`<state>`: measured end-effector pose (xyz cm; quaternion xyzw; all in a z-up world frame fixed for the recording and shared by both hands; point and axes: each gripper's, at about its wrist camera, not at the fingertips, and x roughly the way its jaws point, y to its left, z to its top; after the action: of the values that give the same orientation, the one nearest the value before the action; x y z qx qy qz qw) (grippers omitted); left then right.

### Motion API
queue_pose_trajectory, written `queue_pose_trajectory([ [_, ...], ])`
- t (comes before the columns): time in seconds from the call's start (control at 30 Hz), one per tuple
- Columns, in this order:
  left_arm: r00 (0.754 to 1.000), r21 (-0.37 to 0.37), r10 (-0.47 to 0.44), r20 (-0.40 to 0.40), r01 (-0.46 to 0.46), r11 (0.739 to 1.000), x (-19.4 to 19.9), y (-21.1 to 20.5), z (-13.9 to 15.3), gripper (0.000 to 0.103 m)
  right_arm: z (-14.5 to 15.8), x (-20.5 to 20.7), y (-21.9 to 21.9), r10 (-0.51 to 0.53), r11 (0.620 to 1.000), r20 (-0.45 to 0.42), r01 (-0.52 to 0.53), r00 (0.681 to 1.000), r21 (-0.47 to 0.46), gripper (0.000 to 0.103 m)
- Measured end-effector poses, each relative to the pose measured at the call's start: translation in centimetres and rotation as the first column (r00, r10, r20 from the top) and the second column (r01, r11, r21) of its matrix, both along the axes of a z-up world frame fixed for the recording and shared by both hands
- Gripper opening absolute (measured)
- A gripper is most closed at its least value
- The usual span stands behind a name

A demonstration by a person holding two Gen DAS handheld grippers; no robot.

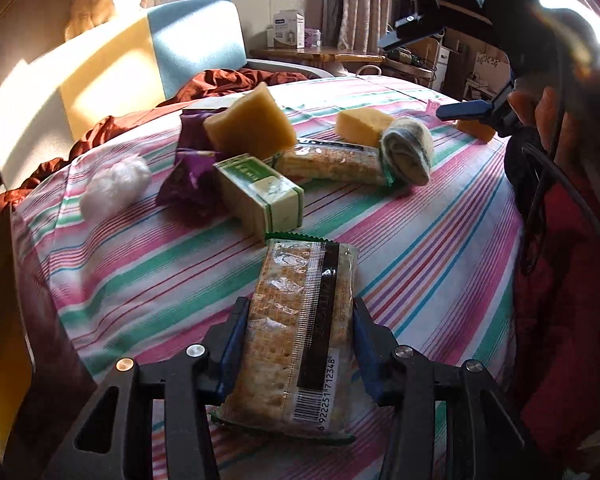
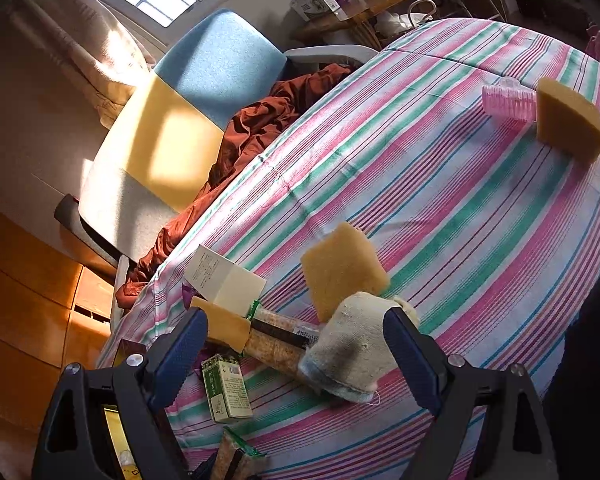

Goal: Organize objects
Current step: 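Lift the cracker packet with the left gripper while the right gripper grasps the green-and-white box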

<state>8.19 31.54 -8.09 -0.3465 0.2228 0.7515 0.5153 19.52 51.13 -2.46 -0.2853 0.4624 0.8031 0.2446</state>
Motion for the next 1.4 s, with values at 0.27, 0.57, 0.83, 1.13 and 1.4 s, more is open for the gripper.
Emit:
queue_pose_trajectory([
  [0.27, 0.999, 0.020, 0.043, -0.020, -0.042, 0.999, -0.2, -1.4, -0.4, 0.050, 1.3, -1.4, -1.7, 0.072, 0.990, 0.046, -0.077, 0.996, 0.117, 0.091],
  [0.57, 0.999, 0.042, 0.032, -0.024, -0.031, 0.999, -0.3, -1.4, -0.5, 0.050, 0.4, -6.7, -6.7, 0.346, 0.906, 0.226, -0.387, 0.910, 0.170, 0.079],
  [0.83, 0.999, 0.061, 0.033, -0.026, -0.032, 0.998, -0.2, -1.6, -0.6, 0.050, -1.6, -11.1, -11.0, 0.497, 0.827, 0.297, -0.549, 0.815, 0.124, 0.076],
  [1.13, 0.999, 0.073, 0.038, -0.016, -0.037, 0.997, -0.3, -1.7, -0.6, 0.050, -4.3, -15.1, -12.6, 0.582, 0.761, 0.375, -0.646, 0.722, 0.062, 0.076],
  [1.4, 0.999, 0.077, 0.043, -0.013, -0.042, 0.996, -0.3, -1.6, -0.7, 0.050, -5.0, -15.7, -12.7, 0.583, 0.750, 0.416, -0.659, 0.698, 0.056, 0.066],
])
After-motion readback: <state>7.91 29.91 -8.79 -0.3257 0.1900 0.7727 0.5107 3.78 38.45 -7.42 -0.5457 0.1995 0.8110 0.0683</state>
